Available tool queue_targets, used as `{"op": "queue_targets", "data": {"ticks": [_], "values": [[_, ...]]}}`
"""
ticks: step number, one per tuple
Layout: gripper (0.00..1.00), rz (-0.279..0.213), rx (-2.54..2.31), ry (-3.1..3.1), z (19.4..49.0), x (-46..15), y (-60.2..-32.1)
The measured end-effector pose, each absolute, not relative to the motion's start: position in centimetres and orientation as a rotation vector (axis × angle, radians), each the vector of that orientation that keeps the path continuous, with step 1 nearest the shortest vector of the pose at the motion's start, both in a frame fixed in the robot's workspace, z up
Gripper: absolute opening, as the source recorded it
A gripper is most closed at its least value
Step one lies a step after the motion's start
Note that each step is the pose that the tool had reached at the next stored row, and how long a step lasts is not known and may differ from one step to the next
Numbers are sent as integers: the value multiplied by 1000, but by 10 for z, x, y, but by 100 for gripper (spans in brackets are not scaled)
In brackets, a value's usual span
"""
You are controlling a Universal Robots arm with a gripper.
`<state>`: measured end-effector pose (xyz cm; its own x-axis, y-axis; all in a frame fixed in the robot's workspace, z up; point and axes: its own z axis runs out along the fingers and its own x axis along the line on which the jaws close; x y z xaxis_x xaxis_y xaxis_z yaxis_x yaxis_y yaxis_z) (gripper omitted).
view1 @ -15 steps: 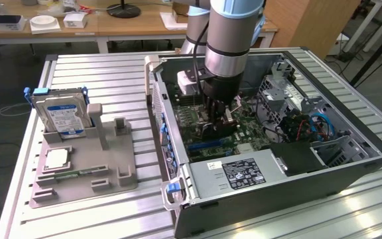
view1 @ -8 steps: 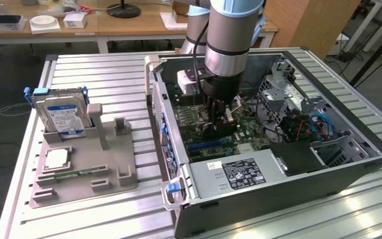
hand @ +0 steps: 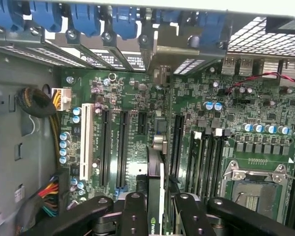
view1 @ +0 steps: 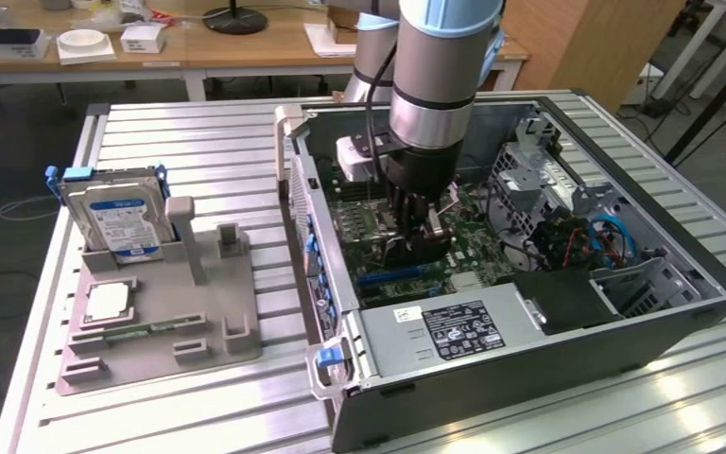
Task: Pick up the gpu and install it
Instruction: 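Insert the gpu into the slot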
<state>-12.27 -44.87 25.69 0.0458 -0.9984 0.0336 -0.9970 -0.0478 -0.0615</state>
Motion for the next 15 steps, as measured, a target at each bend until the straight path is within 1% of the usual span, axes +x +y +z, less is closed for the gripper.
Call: {"op": "queue_targets", "data": {"ticks": [15], "values": [[26,-116,-2238,2161,251,-126,-450]]}}
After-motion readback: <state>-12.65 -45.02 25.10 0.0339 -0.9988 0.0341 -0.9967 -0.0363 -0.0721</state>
